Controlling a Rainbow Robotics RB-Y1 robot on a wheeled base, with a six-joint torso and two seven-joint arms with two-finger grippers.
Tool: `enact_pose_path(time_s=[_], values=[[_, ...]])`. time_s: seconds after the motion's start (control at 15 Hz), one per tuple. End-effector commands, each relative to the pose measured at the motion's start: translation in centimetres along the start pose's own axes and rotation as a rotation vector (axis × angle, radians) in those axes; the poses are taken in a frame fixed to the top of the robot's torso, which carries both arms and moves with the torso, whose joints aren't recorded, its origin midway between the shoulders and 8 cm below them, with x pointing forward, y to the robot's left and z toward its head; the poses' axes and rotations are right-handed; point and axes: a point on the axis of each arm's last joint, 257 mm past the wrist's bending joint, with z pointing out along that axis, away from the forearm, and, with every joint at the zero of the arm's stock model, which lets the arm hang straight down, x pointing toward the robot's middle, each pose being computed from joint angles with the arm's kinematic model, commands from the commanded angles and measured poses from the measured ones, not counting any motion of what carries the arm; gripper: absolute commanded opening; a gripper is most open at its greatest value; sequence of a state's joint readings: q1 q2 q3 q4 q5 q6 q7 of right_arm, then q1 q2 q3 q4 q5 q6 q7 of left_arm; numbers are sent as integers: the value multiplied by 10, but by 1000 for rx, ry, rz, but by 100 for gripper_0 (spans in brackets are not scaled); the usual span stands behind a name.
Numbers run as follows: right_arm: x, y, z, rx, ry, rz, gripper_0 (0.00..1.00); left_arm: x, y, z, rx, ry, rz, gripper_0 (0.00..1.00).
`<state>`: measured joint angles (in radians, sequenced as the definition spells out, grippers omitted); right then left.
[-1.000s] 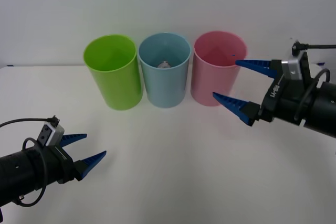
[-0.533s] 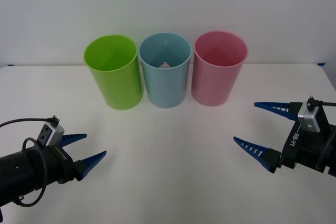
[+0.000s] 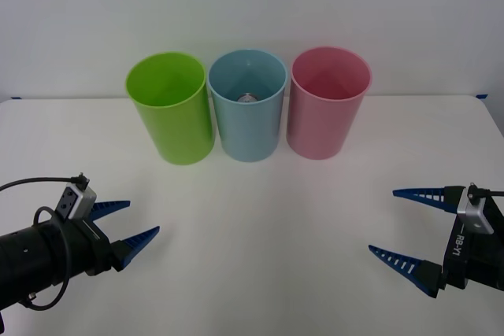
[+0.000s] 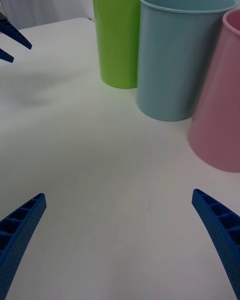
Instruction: Put cans in the blue bin and PET bottles in the pink bin and trash in the green bin.
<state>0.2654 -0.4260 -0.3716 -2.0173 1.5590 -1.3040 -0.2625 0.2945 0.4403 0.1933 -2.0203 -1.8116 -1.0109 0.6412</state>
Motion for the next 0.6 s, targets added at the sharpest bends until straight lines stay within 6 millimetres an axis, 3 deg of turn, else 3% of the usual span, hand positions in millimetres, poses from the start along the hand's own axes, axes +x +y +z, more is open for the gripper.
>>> enact_pose_path(time_s=[0.07,0.6], values=[[9,-2,-2,4,9,-11,100,0,0,0,0,0,0,80],[21,-1,-3,2,45,-7,100,0,0,0,0,0,0,79]])
